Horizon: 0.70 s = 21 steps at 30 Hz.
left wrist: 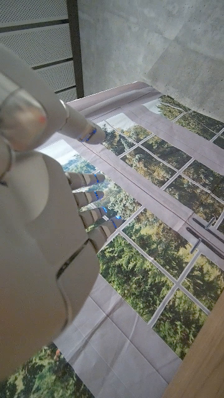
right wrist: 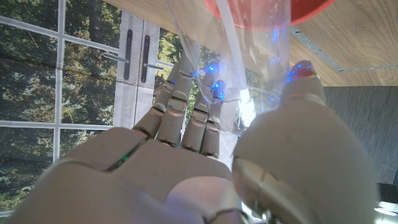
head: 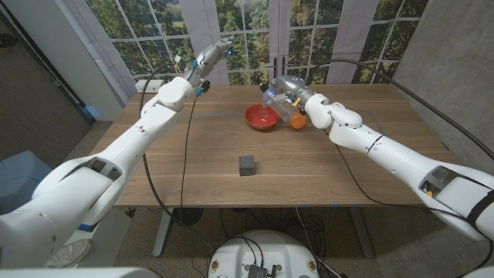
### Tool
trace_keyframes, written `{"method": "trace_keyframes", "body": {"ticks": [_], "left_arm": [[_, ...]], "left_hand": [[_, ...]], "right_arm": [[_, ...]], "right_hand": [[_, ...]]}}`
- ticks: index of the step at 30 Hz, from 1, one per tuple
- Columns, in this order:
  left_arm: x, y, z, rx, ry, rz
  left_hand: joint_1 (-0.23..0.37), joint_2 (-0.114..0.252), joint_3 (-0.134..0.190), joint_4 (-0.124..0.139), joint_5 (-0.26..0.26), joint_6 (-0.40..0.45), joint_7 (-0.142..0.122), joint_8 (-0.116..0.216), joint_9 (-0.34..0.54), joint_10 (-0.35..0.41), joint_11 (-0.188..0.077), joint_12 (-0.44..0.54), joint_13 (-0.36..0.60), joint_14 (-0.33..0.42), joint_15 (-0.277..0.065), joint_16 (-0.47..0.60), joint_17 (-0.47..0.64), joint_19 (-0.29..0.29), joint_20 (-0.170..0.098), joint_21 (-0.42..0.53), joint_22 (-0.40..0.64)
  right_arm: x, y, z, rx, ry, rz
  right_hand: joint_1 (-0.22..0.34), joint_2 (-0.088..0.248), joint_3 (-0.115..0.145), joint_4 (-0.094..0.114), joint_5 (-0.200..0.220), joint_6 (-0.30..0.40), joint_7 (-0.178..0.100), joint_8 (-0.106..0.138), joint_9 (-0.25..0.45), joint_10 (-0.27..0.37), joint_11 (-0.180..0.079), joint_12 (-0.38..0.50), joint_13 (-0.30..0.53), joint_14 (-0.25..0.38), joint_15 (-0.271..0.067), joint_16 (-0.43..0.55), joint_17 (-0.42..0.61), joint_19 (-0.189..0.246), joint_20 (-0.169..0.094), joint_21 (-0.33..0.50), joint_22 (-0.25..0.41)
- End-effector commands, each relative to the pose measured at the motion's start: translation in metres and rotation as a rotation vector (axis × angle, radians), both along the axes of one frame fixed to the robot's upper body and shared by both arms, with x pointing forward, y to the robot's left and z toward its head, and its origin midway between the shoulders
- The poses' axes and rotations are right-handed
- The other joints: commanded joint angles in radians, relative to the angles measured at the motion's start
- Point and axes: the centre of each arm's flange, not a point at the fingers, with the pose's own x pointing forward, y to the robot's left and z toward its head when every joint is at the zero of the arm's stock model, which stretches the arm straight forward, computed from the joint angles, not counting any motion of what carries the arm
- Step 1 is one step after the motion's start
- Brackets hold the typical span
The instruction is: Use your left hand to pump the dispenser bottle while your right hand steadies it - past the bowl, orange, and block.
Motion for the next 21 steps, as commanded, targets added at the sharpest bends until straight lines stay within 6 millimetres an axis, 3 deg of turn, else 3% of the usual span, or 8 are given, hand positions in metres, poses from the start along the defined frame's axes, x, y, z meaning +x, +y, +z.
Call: {"method": "trace_keyframes", "body": {"ticks": [1,10,21], "left_arm": [[-0.001,-0.025,0.016,0.091,-0.069,0.038],[0.0,-0.04,0.014,0.1,-0.076,0.015],[0.007,-0.055,0.011,0.122,-0.071,-0.009]], "left_hand": [[-0.006,0.048,-0.005,0.007,0.003,0.003,-0.009,-0.002,0.002,-0.016,-0.004,-0.002,0.003,-0.024,-0.036,-0.002,0.003,-0.015,0.005,0.0,0.002],[-0.026,0.056,-0.012,0.035,0.005,-0.036,-0.009,-0.012,0.001,-0.069,-0.021,-0.01,0.003,-0.048,-0.029,0.004,0.008,-0.032,0.012,0.006,0.002],[-0.03,0.031,-0.023,0.034,0.006,-0.071,-0.018,-0.014,0.001,-0.101,-0.026,-0.01,0.002,-0.089,-0.024,0.001,0.003,-0.07,0.012,0.006,0.002]], "right_arm": [[-0.003,0.0,-0.004,-0.005,0.0,0.004],[-0.003,0.004,-0.002,-0.012,0.013,0.001],[-0.001,0.006,-0.001,-0.012,0.004,-0.008]], "right_hand": [[0.251,0.248,0.005,0.008,0.006,0.19,-0.181,0.007,0.006,0.124,-0.117,-0.004,0.003,0.136,-0.21,0.001,0.005,-0.002,-0.162,0.007,0.003],[0.252,0.248,0.003,0.009,0.006,0.189,-0.182,0.006,0.007,0.126,-0.118,-0.006,0.006,0.138,-0.21,-0.003,0.009,-0.004,-0.162,0.012,0.002],[0.253,0.248,0.001,0.01,0.006,0.188,-0.184,0.005,0.008,0.128,-0.117,-0.008,0.01,0.14,-0.21,-0.007,0.013,-0.007,-0.162,0.019,0.0]]}}
